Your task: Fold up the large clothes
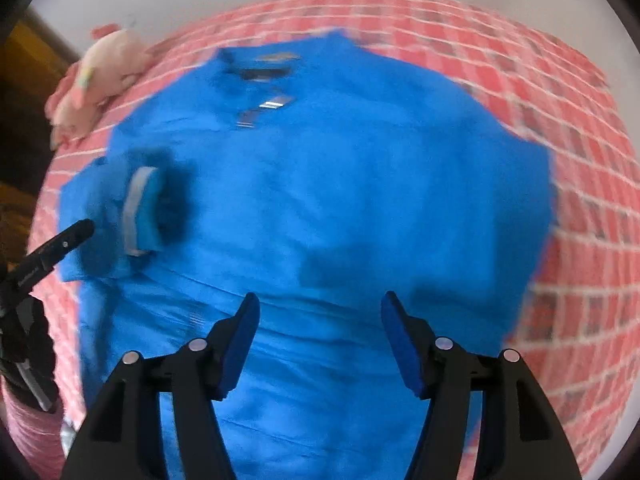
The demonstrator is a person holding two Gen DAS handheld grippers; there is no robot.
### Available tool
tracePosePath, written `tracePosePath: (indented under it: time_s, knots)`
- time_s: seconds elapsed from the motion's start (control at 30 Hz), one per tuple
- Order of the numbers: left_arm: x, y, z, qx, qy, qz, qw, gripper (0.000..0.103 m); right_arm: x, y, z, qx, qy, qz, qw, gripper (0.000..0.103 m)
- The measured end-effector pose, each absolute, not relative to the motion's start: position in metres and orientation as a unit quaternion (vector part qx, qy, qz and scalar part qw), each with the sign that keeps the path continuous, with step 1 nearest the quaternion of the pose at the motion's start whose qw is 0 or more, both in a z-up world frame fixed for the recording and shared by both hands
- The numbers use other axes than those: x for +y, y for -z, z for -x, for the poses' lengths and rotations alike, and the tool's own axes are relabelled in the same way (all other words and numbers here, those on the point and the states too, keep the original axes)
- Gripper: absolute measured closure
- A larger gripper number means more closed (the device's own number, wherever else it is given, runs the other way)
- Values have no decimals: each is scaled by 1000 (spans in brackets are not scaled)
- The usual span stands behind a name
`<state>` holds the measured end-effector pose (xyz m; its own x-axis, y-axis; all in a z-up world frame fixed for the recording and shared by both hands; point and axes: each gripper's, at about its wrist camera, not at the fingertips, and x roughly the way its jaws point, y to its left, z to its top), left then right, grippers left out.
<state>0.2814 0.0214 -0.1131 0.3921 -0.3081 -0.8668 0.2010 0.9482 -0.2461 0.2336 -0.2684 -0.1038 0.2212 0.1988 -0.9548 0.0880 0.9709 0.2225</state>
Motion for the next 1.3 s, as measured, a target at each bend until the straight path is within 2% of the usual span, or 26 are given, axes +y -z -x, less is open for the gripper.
tracePosePath:
  time_s: [0.13, 0.33, 0.4, 0.43, 0.47, 0.63, 0.87, 1.07, 1.3]
  knots:
    - [55, 95, -282, 511, 117, 73, 849, 49, -223, 107, -272, 622, -91, -115, 769, 35]
    - [94, 91, -277, 506, 72, 83, 856, 49, -178, 142, -319, 654, -141, -148, 728, 35]
    - [100, 92, -276, 508, 66, 83, 855, 49, -172, 147, -323, 652, -151, -155, 727, 48]
    - [102, 94, -277, 509, 62, 84, 854, 49, -171, 146, -323, 648, -165, -168, 725, 69]
    - [104, 95, -277, 511, 60, 85, 853, 49, -173, 144, -321, 643, -176, -181, 723, 85]
    - [98, 94, -276, 506, 68, 89, 855, 49, -197, 112, -307, 607, -144, -144, 768, 88]
    - [71, 90, -278, 495, 101, 82, 859, 49, -289, 86, -266, 591, -51, -136, 793, 88]
    - [38, 97, -284, 500, 120, 61, 856, 49, -373, 88, -231, 594, 35, -158, 788, 88]
    - [6, 139, -306, 542, 118, 17, 832, 50, -401, 119, -222, 605, 47, -202, 769, 88]
